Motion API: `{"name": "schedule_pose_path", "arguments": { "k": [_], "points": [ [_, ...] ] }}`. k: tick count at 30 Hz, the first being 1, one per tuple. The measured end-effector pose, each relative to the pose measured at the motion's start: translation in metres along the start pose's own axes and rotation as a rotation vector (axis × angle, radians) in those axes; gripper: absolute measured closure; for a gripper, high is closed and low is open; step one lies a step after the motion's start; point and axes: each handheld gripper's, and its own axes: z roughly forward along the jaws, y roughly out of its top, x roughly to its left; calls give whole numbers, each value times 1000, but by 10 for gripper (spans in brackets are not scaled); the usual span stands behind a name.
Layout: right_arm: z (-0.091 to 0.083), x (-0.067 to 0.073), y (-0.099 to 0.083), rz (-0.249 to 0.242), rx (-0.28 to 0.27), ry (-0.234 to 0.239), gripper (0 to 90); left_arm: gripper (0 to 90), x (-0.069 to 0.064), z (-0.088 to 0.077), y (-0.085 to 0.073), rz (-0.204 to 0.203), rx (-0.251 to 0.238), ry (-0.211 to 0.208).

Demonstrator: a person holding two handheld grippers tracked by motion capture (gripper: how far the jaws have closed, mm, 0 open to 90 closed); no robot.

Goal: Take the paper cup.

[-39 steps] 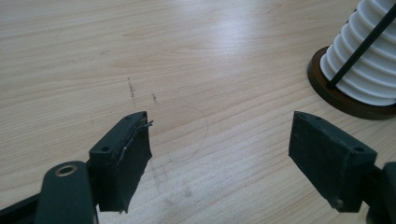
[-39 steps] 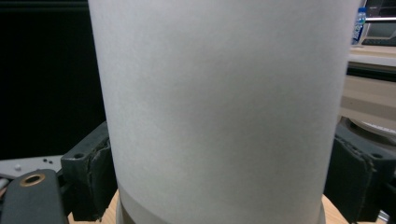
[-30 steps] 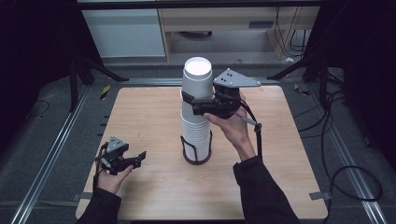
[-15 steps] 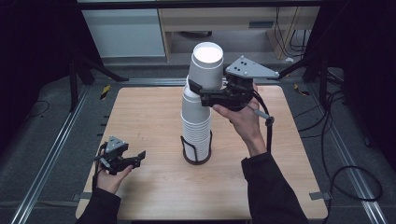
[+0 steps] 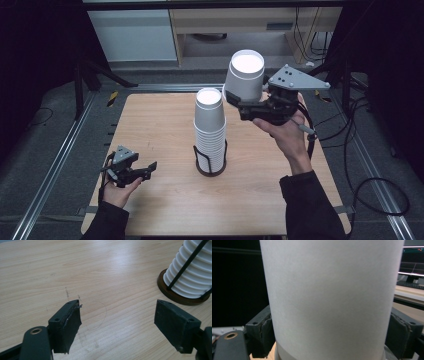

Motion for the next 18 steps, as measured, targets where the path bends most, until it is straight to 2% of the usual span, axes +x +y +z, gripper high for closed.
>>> {"name": "schedule_pose_path", "arguments": {
  "k": [7,11,13,14,15,16,17,18],
  "points": [
    [-24,-8,-19,-8,47,1,126,205,-5,-5,5,16,-7,-16],
    [-31,-10,-27,-1,58,7,126,205,-7,-7,7,18,-17,-31],
    [-41,-12,-39,4,76,14,126,205,-9,-8,8,21,-21,-41],
    [-41,-12,-39,4,76,14,126,205,-9,-8,8,21,-21,-41],
    [-45,-12,-48,2,96,18,126,205,-10,-9,8,25,-23,-46],
    [-45,-12,-48,2,96,18,126,205,-10,-9,9,27,-23,-48],
    [-49,-12,-59,-2,123,29,126,205,-12,-9,9,30,-26,-53],
    [-50,-12,-62,-6,129,29,126,205,-13,-9,10,33,-26,-58]
  ]
}}
